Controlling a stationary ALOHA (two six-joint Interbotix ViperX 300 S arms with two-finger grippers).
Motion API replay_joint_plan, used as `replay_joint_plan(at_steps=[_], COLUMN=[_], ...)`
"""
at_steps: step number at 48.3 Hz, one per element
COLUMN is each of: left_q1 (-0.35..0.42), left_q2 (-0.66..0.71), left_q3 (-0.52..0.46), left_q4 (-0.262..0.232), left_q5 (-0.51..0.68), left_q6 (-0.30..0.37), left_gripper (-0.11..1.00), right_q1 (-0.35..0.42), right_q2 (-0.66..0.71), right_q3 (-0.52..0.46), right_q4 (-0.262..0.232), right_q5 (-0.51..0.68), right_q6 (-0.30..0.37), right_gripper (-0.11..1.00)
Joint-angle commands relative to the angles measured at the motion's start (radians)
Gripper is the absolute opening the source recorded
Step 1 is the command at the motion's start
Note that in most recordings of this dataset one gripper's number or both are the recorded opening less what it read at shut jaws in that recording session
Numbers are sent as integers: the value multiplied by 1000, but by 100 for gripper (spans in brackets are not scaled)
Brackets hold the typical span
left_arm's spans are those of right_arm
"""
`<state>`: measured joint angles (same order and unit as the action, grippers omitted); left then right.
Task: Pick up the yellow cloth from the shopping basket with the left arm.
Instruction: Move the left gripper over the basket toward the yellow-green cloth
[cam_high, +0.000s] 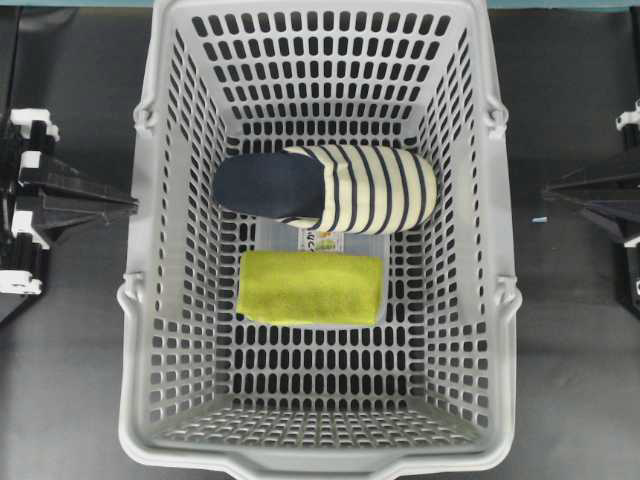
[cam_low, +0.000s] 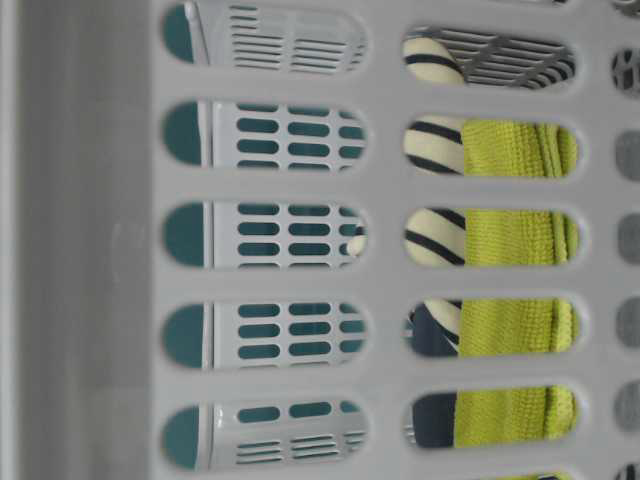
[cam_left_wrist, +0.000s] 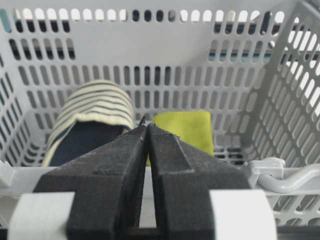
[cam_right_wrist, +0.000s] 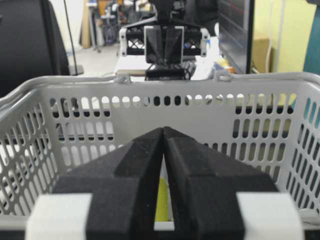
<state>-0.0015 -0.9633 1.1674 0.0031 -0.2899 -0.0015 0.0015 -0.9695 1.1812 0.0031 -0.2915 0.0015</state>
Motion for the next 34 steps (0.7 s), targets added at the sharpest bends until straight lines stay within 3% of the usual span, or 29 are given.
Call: replay_joint_plan(at_steps=[1,5,17,34], left_q1=[0,-2,-17,-61], left_q2=[-8,-3,80,268], left_q3=[-52,-107,-287,-472], left_q4=[41,41,41,41], left_q5=[21,100,390,555], left_q6=[-18,-25,-26,-26], left_gripper=[6,0,0,0], right_q1=[2,2,17,17], right_q2=[11,11,17,51], right_q3=[-20,-21,-57,-138], right_q4=[3,8,9,8], right_q5=[-6,3,52,202], right_q6=[8,15,77,64], right_gripper=[0,0,0,3])
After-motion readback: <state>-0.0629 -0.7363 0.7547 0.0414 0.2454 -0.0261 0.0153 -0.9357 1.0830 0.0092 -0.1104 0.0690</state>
